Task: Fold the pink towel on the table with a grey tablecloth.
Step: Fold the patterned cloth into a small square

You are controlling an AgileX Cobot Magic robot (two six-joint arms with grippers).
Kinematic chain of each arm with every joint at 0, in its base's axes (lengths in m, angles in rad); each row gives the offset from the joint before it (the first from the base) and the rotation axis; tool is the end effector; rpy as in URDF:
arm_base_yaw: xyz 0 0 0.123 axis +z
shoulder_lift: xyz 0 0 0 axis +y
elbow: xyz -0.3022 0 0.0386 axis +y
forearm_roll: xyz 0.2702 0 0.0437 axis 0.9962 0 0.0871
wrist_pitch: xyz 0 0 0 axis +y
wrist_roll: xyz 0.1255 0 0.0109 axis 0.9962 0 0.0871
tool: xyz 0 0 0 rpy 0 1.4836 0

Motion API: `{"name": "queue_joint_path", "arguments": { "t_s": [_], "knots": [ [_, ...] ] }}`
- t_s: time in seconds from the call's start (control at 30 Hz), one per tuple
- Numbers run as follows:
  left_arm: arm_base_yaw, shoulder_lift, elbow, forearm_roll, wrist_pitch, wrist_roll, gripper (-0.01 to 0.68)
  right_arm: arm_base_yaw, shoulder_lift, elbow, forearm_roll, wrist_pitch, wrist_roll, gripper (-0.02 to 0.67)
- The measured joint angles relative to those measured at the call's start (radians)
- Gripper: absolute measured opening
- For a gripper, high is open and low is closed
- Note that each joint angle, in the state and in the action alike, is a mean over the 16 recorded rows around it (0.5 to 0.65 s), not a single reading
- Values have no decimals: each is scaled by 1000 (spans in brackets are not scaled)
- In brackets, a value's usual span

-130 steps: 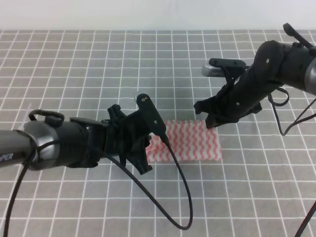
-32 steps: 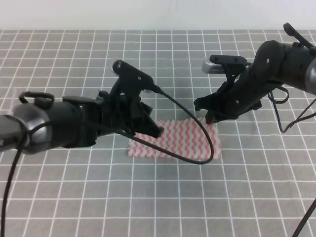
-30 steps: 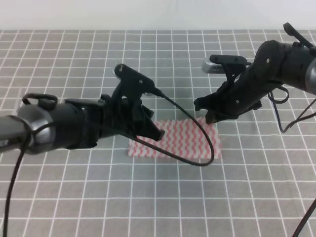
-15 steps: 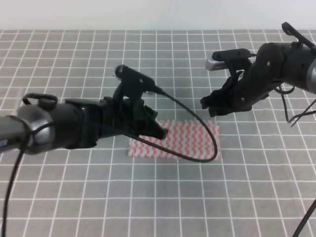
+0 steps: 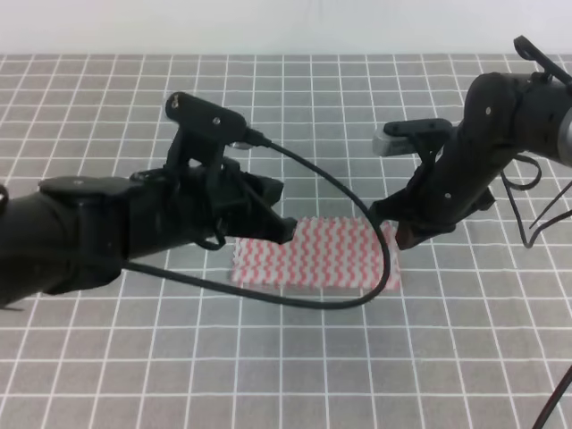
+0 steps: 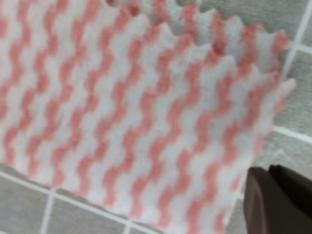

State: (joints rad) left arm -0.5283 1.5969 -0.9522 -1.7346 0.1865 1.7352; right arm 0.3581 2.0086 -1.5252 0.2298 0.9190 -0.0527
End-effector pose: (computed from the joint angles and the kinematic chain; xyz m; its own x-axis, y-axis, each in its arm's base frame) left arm 0.3301 -0.2195 0.2344 -0.4356 0.2517 -0.8642 0.6312 0.7699 -0.0939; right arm 0.4185 0.1810 0.1740 -0.9338 -0.2569 -0.2488 -0.3086 0.9305 0.1973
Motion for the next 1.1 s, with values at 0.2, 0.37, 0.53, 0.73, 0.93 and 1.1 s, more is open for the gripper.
{"name": "queue_joint_path", "arguments": {
  "t_s": [0.2, 0.37, 0.53, 0.73, 0.93, 1.1],
  "knots": [
    [81, -23, 34, 40, 133, -123, -1, 0, -2, 0, 36, 38, -11, -12],
    [166, 10, 34, 81, 267, -231, -1, 0, -2, 0, 85, 50, -33, -15],
    [227, 77, 3, 134, 379, -322, -1, 1, -2, 0, 132, 63, -62, -15],
    [251, 184, -59, 199, 464, -413, -1, 1, 0, 0, 179, 93, -100, -15],
    [250, 271, -113, 279, 497, -483, -1, 2, 2, -1, 192, 120, -124, -15],
    [250, 313, -129, 324, 499, -511, -1, 2, 17, -2, 192, 133, -137, -15]
  ]
}}
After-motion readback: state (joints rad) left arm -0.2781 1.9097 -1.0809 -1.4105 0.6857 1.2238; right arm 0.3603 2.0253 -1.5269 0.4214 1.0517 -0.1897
